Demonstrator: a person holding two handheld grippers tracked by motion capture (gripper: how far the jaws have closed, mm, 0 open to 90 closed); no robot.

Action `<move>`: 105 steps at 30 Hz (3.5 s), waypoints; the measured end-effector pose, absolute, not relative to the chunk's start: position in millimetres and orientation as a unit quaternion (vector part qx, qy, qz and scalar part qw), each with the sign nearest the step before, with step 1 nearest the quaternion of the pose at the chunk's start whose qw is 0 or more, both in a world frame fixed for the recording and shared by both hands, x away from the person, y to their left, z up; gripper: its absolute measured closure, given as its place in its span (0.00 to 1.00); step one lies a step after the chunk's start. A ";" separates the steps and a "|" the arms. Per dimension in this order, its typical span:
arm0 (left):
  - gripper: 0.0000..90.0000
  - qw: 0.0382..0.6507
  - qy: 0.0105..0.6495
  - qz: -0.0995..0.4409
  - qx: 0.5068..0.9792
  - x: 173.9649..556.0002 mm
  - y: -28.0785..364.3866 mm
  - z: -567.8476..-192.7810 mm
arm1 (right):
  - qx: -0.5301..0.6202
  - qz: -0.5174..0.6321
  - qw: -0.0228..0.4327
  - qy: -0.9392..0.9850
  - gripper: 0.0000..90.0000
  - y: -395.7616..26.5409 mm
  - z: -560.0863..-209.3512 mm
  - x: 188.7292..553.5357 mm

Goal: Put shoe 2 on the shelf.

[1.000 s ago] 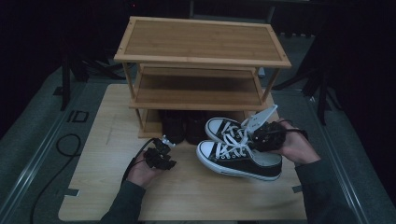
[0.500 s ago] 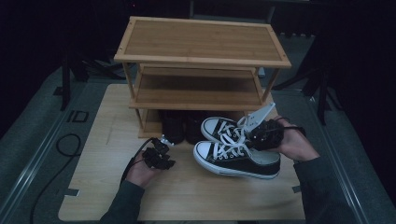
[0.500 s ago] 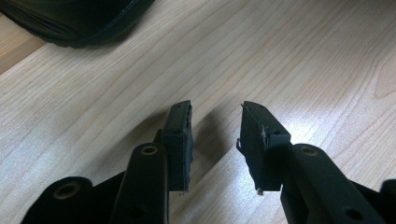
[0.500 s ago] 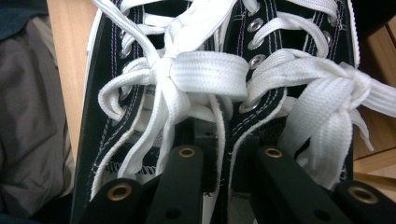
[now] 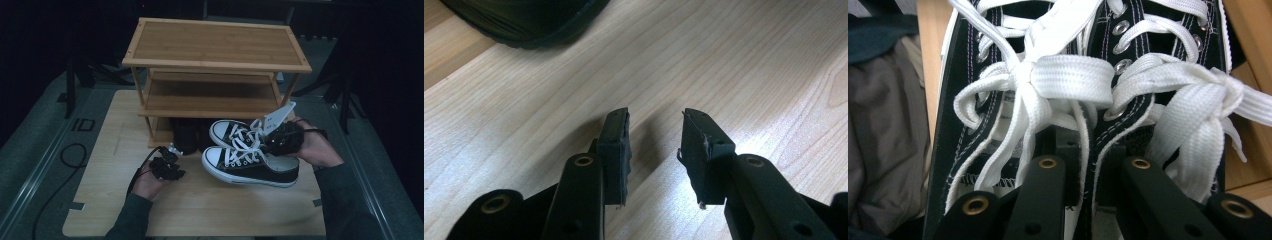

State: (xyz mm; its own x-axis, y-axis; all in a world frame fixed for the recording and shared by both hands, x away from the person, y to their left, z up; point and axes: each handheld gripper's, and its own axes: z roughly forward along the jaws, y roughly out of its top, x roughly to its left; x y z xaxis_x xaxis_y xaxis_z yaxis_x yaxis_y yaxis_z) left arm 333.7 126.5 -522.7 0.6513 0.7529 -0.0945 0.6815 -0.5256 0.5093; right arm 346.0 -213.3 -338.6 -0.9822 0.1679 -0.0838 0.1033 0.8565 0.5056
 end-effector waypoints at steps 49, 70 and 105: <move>0.71 0.264 0.414 0.070 0.869 333.7 131.1 -519.2 | 0.307 0.302 0.181 0.884 0.94 -141.4 -315.7 406.3; 0.71 0.260 0.409 0.066 0.872 333.0 125.6 -521.3 | 0.320 0.301 0.207 0.874 0.59 -156.8 -300.1 413.6; 0.73 0.304 0.397 0.100 0.860 333.8 127.8 -474.6 | 0.202 0.366 0.135 0.898 0.93 -182.8 -282.3 388.6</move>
State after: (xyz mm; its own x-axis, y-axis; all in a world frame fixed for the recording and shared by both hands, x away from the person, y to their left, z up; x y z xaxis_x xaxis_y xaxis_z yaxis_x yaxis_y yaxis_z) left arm 333.8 127.8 -474.6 0.6642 0.7442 -0.0705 0.6230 -0.4990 0.6024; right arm 388.6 -182.8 -282.3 -0.8819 0.4618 -0.0954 0.2633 0.6500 0.7129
